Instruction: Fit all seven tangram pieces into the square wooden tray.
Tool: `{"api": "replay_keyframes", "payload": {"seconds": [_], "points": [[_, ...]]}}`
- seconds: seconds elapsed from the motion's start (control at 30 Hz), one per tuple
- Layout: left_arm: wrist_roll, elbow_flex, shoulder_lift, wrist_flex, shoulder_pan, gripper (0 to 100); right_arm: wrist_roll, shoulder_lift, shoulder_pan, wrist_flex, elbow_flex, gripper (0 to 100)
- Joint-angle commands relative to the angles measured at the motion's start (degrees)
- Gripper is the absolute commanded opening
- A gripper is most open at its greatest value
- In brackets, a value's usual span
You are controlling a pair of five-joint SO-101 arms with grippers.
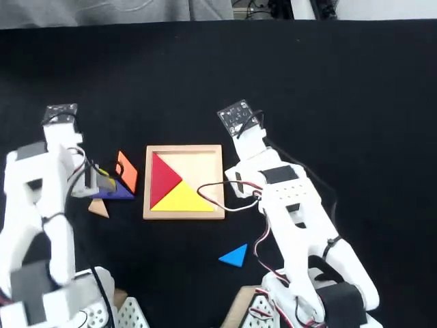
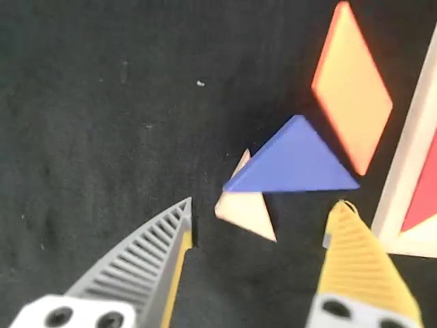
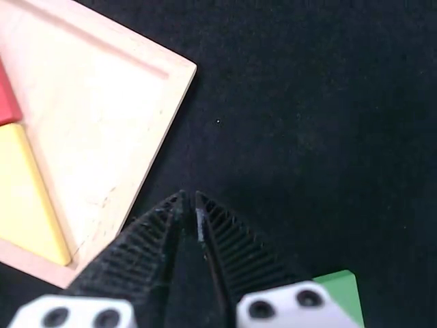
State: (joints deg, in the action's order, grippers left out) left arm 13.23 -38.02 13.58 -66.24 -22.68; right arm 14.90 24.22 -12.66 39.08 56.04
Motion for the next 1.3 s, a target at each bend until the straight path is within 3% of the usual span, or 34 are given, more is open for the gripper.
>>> {"api": "replay_keyframes", "payload": {"seconds": [0.0,0.2,0.4,0.6,0.83,1.03,1.27], "points": [[-0.6,13.2,-6.7,-0.1,1.7,30,-0.5,-0.5,0.6,-1.0,-0.1,1.2],[-5.5,25.5,-18.5,-6.9,8.6,30,-0.5,-0.6,0.6,-1.0,-0.1,1.2],[-11.3,32.0,-29.5,-6.4,7.0,30,-0.5,-0.6,0.6,-1.0,-0.1,1.2],[-11.3,31.5,-30.9,-7.0,5.5,30,-0.4,-0.6,0.6,-1.0,-0.1,1.2],[-11.3,31.5,-32.3,-1.7,5.0,30,-0.2,-0.6,0.6,-1.0,-0.2,1.2],[-11.3,32.2,-38.1,-1.5,7.6,30,-0.1,-0.6,0.6,-0.9,-0.2,1.2],[-13.5,40.5,-41.2,-6.8,9.5,30,-0.1,-0.6,0.6,-0.9,-0.2,1.2]]}}
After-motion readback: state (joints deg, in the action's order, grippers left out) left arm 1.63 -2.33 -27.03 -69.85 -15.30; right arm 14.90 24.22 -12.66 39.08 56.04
